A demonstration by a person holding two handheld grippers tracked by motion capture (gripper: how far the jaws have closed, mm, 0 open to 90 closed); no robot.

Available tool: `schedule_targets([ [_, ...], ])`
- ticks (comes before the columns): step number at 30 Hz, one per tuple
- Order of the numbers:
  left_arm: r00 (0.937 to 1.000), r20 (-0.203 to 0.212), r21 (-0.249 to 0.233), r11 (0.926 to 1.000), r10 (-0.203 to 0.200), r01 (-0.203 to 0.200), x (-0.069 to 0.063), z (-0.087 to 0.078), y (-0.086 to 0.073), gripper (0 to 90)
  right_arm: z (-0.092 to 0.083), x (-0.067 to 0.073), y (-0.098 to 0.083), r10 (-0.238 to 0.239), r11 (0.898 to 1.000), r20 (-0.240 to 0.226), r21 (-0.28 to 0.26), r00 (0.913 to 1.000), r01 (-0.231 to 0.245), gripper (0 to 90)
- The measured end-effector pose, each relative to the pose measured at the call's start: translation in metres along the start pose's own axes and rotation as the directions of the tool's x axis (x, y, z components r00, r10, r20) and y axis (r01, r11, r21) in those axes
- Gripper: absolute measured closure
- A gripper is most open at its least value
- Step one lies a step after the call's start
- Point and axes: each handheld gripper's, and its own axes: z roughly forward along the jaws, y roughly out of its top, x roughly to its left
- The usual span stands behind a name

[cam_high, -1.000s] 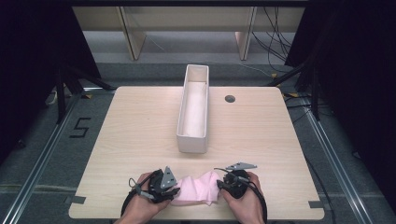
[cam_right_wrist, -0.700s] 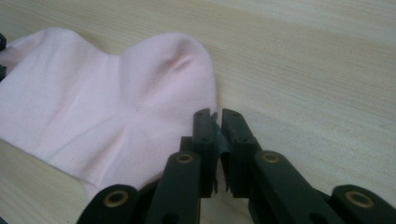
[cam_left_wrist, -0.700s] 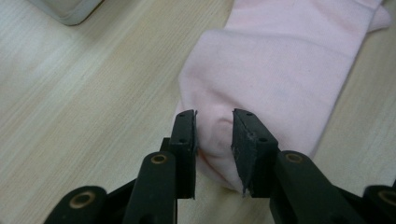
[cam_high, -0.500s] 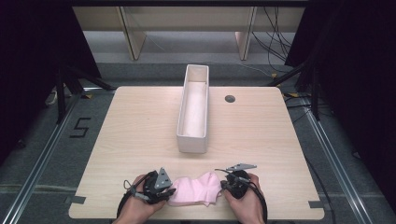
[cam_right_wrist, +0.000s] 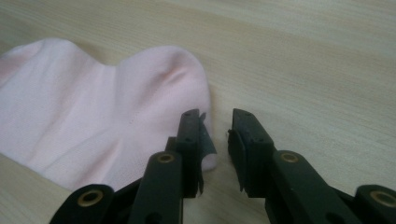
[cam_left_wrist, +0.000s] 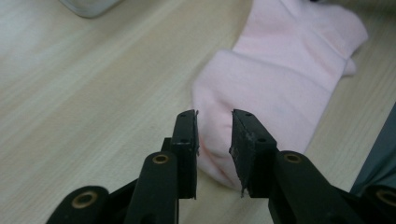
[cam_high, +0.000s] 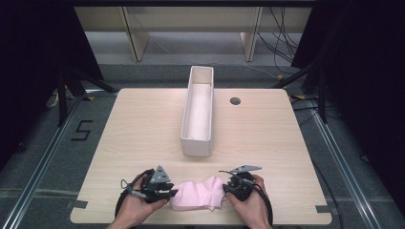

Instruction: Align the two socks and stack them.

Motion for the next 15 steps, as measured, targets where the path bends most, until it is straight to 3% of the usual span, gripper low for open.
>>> schedule_targets([
  [1,1.0000,0.009,0.012,0.9999,0.000,0.000,-0.0011,0.0064,-0.0008,70.4,0.0019,0.0021,-0.0003,0.012,1.000,0.017,-0.015,0.9998,-0.011,77.7],
  [3,0.9998,0.017,0.034,0.9993,0.013,-0.013,-0.0008,0.0078,-0.0008,71.5,0.0013,0.0018,-0.0002,0.002,1.000,0.006,-0.007,1.0000,-0.002,80.1],
  [7,0.9996,0.017,0.038,0.9990,0.023,-0.024,-0.0011,0.0125,-0.0013,80.0,0.0018,-0.0002,0.0001,-0.013,1.000,0.008,0.017,0.9999,0.013,88.5],
  [9,0.9997,0.016,0.025,0.9995,0.017,-0.018,-0.0013,0.0144,-0.0023,81.3,0.0020,0.0012,0.0002,0.014,1.000,-0.019,0.007,0.9997,-0.014,89.4],
  [13,0.9996,0.016,0.036,0.9990,0.025,-0.026,-0.0017,0.0123,-0.0005,86.7,0.0007,-0.0008,0.0002,0.003,1.000,-0.020,0.006,0.9998,-0.003,90.0],
  [15,0.9999,0.010,0.017,0.9998,0.013,-0.013,-0.0028,0.0106,0.0001,86.9,0.0003,-0.0001,0.0002,0.009,1.000,-0.022,0.001,0.9997,-0.009,90.0],
])
